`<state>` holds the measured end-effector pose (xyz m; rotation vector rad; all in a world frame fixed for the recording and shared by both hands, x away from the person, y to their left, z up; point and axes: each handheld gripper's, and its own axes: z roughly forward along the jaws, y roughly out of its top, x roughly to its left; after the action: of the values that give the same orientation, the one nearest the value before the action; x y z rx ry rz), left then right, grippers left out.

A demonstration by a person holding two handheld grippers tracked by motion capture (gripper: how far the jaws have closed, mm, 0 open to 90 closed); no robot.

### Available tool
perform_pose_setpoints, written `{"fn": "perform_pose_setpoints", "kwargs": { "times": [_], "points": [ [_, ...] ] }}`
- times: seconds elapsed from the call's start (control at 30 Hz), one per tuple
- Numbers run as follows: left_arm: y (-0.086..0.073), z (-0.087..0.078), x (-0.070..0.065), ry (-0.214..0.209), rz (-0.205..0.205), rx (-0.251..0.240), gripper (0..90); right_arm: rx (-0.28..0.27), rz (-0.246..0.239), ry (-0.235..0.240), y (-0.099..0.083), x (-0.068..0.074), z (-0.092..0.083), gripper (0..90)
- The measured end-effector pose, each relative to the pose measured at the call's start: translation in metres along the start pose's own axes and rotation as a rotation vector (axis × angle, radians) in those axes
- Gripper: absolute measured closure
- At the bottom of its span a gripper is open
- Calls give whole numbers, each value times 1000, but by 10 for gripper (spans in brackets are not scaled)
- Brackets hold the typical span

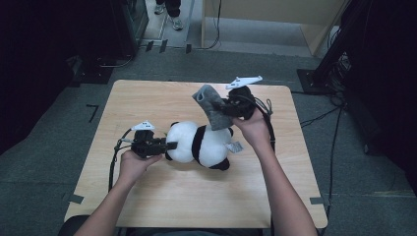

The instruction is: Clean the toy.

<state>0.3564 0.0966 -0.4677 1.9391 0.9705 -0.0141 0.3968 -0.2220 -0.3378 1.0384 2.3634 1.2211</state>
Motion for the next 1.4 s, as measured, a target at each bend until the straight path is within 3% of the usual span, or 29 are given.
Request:
{"fn": "perform_pose_setpoints", "kwargs": {
  "times": [0.17,0.4,0.5,0.6,0.63,0.77,1.17,1.3,1.4],
  "points": [
    [0,0,-1,7,7,1,607,19,-27,67,19,20,31,746],
    [-1,0,-2,20,11,-4,607,77,-65,145,27,51,78,744],
    [-1,0,-3,23,16,0,608,129,-98,168,25,64,97,744],
    [-1,0,-3,28,9,7,611,208,-125,163,18,70,116,744],
    [-1,0,-2,32,3,10,613,225,-132,157,15,69,120,742],
    [0,1,-3,37,0,6,617,223,-83,175,9,57,123,740],
    [0,2,-3,40,-9,3,619,291,-38,74,-5,15,113,739],
    [0,2,-4,39,-6,2,619,316,11,67,-15,-7,110,739],
    [0,2,-4,40,-5,2,619,329,42,36,-23,-21,108,737]
  ]
}}
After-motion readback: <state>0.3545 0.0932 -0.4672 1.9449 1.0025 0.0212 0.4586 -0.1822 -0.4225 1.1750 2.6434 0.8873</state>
